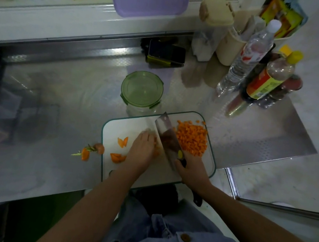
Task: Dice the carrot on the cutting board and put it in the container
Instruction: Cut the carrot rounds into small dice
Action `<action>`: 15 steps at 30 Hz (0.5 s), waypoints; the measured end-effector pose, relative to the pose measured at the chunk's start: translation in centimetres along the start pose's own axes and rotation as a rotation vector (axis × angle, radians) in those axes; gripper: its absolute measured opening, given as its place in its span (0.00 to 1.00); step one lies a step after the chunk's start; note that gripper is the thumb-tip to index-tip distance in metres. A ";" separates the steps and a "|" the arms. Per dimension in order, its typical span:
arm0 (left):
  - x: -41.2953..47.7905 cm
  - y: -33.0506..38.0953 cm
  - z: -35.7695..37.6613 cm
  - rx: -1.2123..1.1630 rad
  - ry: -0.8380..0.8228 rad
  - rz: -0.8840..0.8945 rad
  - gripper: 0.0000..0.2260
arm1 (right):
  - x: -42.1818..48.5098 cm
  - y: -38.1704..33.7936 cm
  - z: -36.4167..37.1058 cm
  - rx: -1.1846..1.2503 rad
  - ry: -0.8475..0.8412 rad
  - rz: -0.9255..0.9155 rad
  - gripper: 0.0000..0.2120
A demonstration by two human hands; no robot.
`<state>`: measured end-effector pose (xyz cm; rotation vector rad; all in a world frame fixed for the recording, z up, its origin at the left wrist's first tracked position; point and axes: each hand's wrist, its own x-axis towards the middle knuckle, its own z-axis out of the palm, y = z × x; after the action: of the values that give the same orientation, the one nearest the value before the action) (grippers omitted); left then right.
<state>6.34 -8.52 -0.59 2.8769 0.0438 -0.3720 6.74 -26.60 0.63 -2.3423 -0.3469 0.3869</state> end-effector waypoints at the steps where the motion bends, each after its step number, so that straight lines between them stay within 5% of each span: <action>1: -0.2 -0.1 0.0 0.010 0.028 0.005 0.20 | 0.0 0.0 0.0 -0.007 -0.008 0.007 0.19; 5: -1.1 -0.7 0.0 -0.065 0.108 0.013 0.21 | 0.1 0.3 0.2 -0.036 -0.056 0.030 0.06; 15: -2.5 -1.3 -0.6 -0.130 0.154 -0.070 0.29 | -0.2 -0.1 0.5 -0.128 -0.041 0.041 0.06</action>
<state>4.00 -7.06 0.28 2.7744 0.1893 -0.1527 6.39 -26.29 0.42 -2.4727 -0.3525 0.4446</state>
